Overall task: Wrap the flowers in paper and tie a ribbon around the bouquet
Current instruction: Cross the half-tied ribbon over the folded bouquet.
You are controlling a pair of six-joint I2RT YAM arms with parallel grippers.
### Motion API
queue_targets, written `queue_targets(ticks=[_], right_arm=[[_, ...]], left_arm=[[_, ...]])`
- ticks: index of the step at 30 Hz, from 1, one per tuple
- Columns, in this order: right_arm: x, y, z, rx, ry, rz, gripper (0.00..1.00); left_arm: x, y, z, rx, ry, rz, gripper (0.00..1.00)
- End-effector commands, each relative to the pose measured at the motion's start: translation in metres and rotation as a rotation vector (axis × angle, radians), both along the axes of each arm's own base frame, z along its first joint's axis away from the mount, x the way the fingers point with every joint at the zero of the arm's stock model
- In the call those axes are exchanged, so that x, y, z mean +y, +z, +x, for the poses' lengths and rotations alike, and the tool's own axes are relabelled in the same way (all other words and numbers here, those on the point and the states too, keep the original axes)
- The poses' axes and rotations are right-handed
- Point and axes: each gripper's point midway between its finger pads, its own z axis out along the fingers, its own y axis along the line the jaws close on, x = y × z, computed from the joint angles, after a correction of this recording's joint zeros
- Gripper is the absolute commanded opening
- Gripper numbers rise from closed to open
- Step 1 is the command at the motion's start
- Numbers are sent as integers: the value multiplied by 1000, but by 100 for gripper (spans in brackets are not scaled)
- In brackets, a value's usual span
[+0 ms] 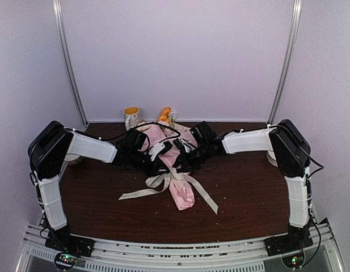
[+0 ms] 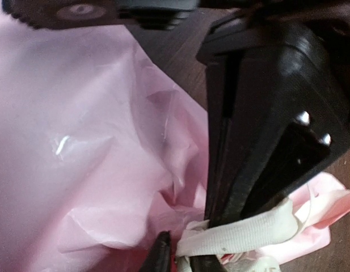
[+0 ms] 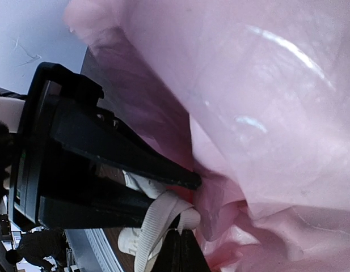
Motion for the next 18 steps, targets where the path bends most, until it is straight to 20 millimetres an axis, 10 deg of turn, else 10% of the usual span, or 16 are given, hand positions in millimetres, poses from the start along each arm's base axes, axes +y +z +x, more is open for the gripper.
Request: queue_targets(ticks=[1, 7, 18], right_arm=[[-1, 25, 10, -51, -19, 40, 0], [-4, 31, 12, -71, -29, 39, 0], [-8, 31, 12, -85, -41, 23, 0]], left_arm=[[3, 29, 4, -67, 23, -39, 31], [9, 59, 3, -129, 30, -45, 55], [59, 41, -38, -12, 144, 75, 61]])
